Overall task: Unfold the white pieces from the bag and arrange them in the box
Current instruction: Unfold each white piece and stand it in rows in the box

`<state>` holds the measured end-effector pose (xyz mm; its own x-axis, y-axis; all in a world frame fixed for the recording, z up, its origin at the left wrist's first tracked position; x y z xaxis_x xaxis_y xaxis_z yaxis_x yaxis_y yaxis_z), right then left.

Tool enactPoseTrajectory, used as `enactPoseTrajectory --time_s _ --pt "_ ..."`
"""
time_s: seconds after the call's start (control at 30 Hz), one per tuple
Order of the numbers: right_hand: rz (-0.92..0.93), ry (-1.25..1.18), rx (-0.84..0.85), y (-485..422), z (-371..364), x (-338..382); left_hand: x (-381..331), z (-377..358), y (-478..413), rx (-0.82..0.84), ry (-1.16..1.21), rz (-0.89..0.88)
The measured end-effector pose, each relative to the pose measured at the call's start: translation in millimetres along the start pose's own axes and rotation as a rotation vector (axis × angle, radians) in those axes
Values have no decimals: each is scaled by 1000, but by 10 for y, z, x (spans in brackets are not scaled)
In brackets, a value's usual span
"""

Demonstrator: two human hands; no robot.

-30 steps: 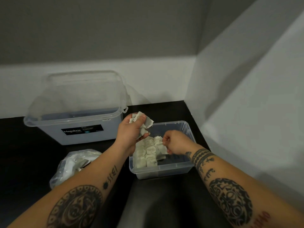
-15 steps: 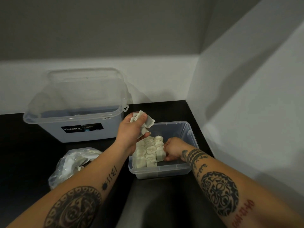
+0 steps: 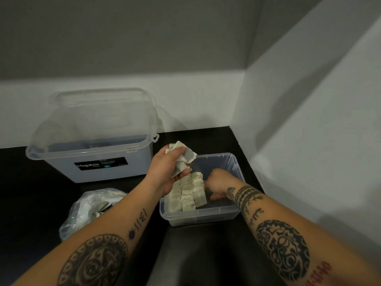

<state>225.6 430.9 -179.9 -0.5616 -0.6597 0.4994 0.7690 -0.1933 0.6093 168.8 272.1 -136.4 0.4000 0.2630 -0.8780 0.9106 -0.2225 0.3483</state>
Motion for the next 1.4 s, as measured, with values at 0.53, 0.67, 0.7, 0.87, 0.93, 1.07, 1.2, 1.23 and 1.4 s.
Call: enactPoseTrajectory --time_s 0.53,0.67,0.7,0.87,0.93,1.07,1.2,1.23,1.4 --pt "288 -709 -267 356 523 473 90 -110 21 89 119 118" --pt "269 -676 -353 393 711 500 49 -52 -12 0 63 45" --pt "251 -716 -361 396 750 499 25 -20 -22 -55 35 10" --pt "174 -792 -387 409 850 515 -129 -96 45 -1 -269 -241" --pt "150 -770 -373 410 838 539 -126 -216 106 132 -419 -300" --pt "108 -774 -288 400 768 563 -119 -270 128 154 -587 -361" --pt "109 -735 -168 388 720 521 -125 -247 130 174 -548 -354" --pt "133 -738 -175 382 730 506 -118 -234 125 178 -503 -316" --pt "339 -596 -202 368 773 459 -39 -181 78 223 -322 -83"
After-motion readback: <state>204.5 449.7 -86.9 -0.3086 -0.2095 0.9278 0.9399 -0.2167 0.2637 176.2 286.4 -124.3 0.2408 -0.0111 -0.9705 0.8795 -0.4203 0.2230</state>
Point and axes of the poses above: each hand's wrist, its own y-axis away from the middle knuckle, its own z-axis out of the back of the hand, x = y × z, the point moved 7 cm from there along -y, towards the middle knuckle, and after that the axes turned 3 degrees about -z, right-handed, at the moved point
